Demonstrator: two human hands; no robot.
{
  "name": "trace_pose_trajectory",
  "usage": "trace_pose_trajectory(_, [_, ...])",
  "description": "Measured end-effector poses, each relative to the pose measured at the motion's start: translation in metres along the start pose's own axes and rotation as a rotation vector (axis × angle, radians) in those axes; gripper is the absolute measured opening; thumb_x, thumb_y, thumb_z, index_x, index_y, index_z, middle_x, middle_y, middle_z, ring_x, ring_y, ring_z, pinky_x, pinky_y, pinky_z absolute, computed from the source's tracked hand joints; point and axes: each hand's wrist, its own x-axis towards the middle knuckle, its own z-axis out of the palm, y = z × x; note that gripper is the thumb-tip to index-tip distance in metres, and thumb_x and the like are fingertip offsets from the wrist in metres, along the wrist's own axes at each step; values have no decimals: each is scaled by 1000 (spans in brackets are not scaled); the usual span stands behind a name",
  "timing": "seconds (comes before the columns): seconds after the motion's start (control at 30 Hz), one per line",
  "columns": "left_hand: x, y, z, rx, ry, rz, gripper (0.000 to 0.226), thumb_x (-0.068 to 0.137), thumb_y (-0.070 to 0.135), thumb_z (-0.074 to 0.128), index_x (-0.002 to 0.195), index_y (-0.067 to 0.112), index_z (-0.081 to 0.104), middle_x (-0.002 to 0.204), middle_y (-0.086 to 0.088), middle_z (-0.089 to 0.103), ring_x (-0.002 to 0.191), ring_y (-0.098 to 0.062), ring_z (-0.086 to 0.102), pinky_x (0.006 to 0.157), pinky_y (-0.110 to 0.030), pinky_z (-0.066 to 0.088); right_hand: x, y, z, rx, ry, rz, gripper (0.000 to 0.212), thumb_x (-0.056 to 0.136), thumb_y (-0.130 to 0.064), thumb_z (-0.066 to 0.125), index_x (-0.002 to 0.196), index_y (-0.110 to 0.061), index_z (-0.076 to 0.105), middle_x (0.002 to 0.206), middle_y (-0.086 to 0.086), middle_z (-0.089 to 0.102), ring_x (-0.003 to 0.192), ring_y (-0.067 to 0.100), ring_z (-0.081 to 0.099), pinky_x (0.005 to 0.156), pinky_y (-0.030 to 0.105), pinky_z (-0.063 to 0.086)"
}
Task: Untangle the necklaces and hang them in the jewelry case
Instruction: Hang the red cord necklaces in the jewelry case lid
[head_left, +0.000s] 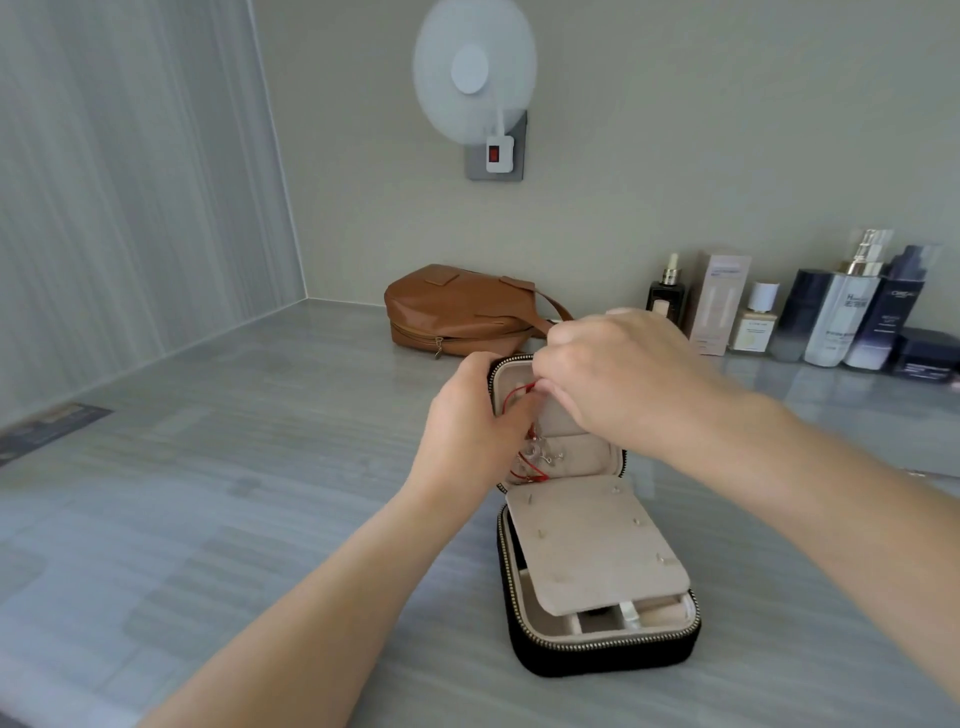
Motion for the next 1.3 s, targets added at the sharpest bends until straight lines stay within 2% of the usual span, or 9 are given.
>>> trace_pose_trajectory(0.03, [0, 0, 0, -9, 15, 4, 20, 83, 22, 65, 94, 25, 50, 79, 19, 55, 75, 3, 53, 59, -4, 39, 0, 0, 1, 28, 23, 4, 4, 76, -22, 69, 79, -20, 68, 76, -1, 62, 70, 26, 62, 54, 25, 32])
trace_pose_trajectory(0.13, [0, 0, 1, -55, 24, 2, 15, 84, 22, 65, 94, 22, 54, 81, 12, 61, 75, -3, 56, 60, -12, 41, -4, 3, 0, 230, 55, 187, 21, 90, -35, 52, 96, -24, 68, 96, 0, 66, 91, 26, 58, 68, 31, 43])
trace_pose_trajectory(0.23, [0, 2, 2, -90, 20, -3, 14, 85, 21, 64, 96, 18, 57, 82, 4, 64, 75, -11, 58, 60, -17, 43, -11, 3, -2, 367, 137, 363, 23, 83, -43, 61, 85, -22, 71, 78, -4, 62, 79, 18, 42, 70, 31, 43])
trace_pose_trajectory(0.4, [-1, 4, 3, -112, -16, -3, 14, 87, 21, 61, 98, 15, 56, 85, 3, 64, 80, -13, 59, 67, -21, 46, -11, 3, 6, 455, 116, 450, 16, 81, -35, 65, 74, -21, 71, 75, 1, 68, 81, 25, 61, 70, 34, 51])
trace_pose_trajectory(0.57, [-2, 5, 3, -120, -45, 4, 11, 87, 18, 60, 94, 20, 52, 78, 13, 58, 71, 0, 54, 60, -10, 41, -13, 6, 7, 510, 140, 609, 25, 74, -41, 71, 59, -22, 66, 49, -11, 47, 68, 21, 54, 58, 27, 43])
trace_pose_trajectory(0.77, [-3, 7, 3, -167, -60, 0, 18, 87, 16, 61, 85, 29, 49, 76, 11, 58, 62, 10, 53, 53, -7, 42, -21, 5, 9, 553, 80, 621, 30, 78, -35, 64, 56, -15, 62, 51, -1, 59, 65, 26, 62, 66, 33, 53])
trace_pose_trajectory(0.93, [-4, 7, 2, -200, -73, -43, 14, 87, 14, 61, 98, 17, 52, 83, 0, 61, 62, 3, 56, 46, -10, 45, -31, 0, 14, 674, -87, 618, 36, 86, -30, 54, 56, -12, 61, 45, -2, 64, 37, 7, 58, 57, 28, 55])
trace_pose_trajectory(1.13, [-7, 8, 6, -257, -27, -109, 23, 84, 28, 65, 101, 15, 56, 90, 4, 67, 83, -8, 64, 74, -24, 53, -45, -8, 17, 580, -146, 594, 36, 83, -43, 55, 65, -13, 59, 60, 4, 66, 57, 21, 62, 61, 36, 54])
trace_pose_trajectory(1.3, [-7, 5, 9, -201, -9, -80, 18, 84, 13, 63, 95, 21, 52, 80, 13, 61, 63, 12, 57, 57, -6, 45, -55, 0, 3, 685, -141, 586, 35, 81, -51, 57, 63, -21, 63, 59, -8, 69, 39, 3, 58, 64, 29, 54])
